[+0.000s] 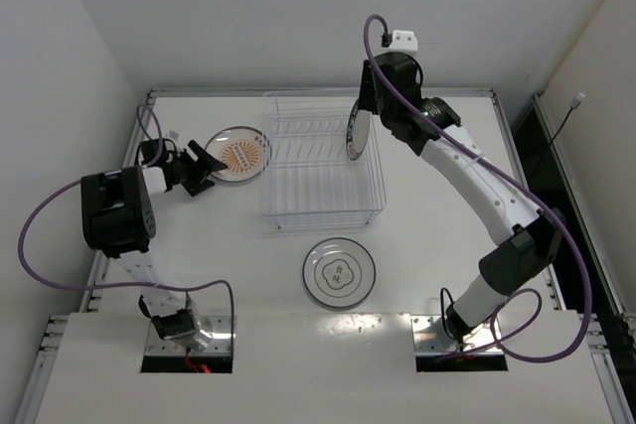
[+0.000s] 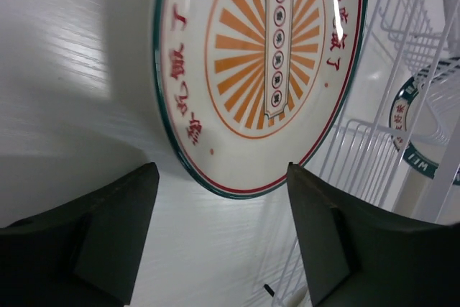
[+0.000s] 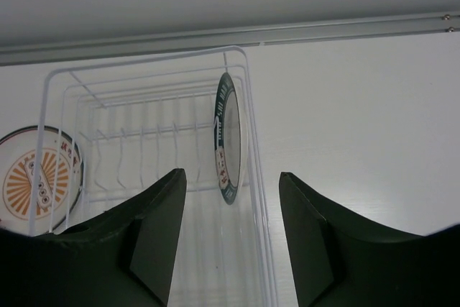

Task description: Load the plates into the dish rack

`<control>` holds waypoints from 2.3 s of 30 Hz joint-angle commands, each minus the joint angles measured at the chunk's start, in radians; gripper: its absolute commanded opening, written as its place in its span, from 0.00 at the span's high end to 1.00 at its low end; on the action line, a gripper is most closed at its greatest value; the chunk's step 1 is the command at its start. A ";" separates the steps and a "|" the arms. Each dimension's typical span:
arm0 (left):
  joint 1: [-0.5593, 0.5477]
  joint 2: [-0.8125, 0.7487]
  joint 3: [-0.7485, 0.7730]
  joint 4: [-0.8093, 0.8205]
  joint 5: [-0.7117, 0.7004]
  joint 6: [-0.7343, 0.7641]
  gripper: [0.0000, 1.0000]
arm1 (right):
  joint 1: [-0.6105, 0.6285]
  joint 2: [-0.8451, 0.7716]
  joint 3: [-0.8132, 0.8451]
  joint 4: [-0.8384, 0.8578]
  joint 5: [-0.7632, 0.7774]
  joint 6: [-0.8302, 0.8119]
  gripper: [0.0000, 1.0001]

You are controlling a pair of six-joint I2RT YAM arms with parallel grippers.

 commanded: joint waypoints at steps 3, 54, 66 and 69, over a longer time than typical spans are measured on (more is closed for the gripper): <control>0.063 0.054 -0.033 0.033 -0.011 -0.052 0.34 | -0.018 -0.004 -0.006 0.045 -0.069 -0.004 0.48; 0.115 -0.379 -0.126 0.298 0.091 -0.094 1.00 | -0.202 -0.122 -0.149 0.160 -0.689 0.033 0.47; 0.125 -0.022 -0.291 1.709 0.432 -1.022 1.00 | -0.259 0.019 -0.385 0.684 -1.274 0.321 0.39; 0.125 0.031 -0.265 1.831 0.442 -1.139 1.00 | -0.250 0.050 -0.409 0.764 -1.294 0.363 0.38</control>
